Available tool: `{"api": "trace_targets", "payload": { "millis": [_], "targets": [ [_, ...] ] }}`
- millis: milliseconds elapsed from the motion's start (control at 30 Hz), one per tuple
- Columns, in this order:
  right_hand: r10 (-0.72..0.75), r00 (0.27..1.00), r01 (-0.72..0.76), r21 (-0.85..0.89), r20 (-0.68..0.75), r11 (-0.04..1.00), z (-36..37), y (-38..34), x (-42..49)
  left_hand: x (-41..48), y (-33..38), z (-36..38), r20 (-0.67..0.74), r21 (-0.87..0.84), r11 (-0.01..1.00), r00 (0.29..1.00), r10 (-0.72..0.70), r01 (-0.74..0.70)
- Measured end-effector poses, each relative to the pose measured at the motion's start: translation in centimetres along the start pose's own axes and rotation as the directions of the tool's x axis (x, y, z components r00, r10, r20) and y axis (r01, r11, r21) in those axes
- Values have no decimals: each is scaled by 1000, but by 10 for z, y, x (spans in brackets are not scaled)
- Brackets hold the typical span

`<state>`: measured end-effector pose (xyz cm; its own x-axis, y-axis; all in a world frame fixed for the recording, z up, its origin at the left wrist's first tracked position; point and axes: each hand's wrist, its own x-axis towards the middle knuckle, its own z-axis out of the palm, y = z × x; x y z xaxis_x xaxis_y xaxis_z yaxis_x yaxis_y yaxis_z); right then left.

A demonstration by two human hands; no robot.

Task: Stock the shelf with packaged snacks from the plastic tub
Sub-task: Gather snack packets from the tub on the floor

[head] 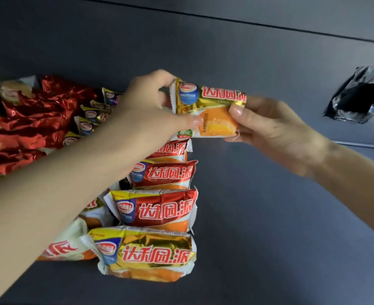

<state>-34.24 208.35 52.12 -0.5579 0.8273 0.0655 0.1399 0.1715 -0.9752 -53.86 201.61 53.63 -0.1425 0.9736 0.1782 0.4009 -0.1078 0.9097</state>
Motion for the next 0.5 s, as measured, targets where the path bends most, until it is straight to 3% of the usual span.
{"api": "trace_targets", "payload": {
  "millis": [267, 433, 500],
  "targets": [
    [-139, 988, 131, -105, -71, 986, -11, 3, -20, -6, 8, 20, 61, 94, 996, 998, -1, -5],
    [-69, 945, 42, -90, -321, 995, -29, 38, -5, -7, 3, 15, -55, 184, 983, 998, 29, -19],
    [-28, 913, -25, -124, -408, 992, -35, 57, 3, -10, 0, 9, -22, 247, 968, 999, 49, -42]
  ]
}}
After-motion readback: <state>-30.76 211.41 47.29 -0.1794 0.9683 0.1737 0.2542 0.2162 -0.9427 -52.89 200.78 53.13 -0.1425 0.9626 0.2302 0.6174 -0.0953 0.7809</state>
